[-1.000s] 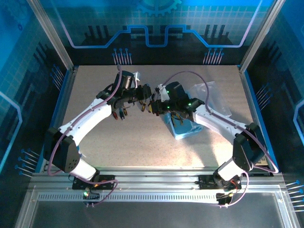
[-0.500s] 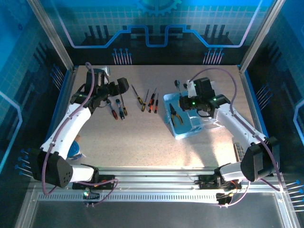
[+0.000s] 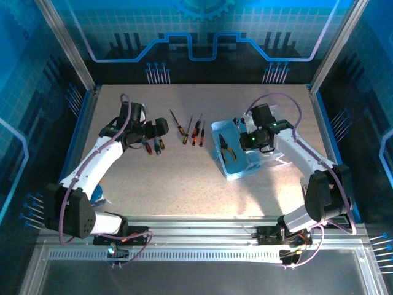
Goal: Pack the tool kit
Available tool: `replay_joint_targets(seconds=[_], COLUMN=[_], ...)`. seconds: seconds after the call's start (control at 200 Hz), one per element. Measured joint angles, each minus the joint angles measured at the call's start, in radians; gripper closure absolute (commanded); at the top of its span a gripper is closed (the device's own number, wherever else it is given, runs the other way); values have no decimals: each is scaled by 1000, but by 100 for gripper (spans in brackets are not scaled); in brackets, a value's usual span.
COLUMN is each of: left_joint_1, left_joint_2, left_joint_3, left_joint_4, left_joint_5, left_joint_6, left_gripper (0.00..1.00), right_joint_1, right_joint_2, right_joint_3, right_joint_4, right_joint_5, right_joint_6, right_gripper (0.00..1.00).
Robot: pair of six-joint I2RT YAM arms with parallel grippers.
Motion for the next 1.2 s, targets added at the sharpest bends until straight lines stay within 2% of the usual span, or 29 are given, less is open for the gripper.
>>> replay_joint_targets(seconds=[0.9,1.196], left_joint_1=[0,0], left_joint_2=[30,34], left_joint_3=[0,0], left_joint_4=[8,8], left_joint_5=[34,45], left_joint_6=[0,0], left_gripper=[1,1], right_joint_1=[-23,-23], right_joint_2=[27,27], right_joint_3=[-16,-16], right_joint_4=[5,3], right_joint_5=[-9,-8], right_joint_6=[1,0], right_gripper=[97,86])
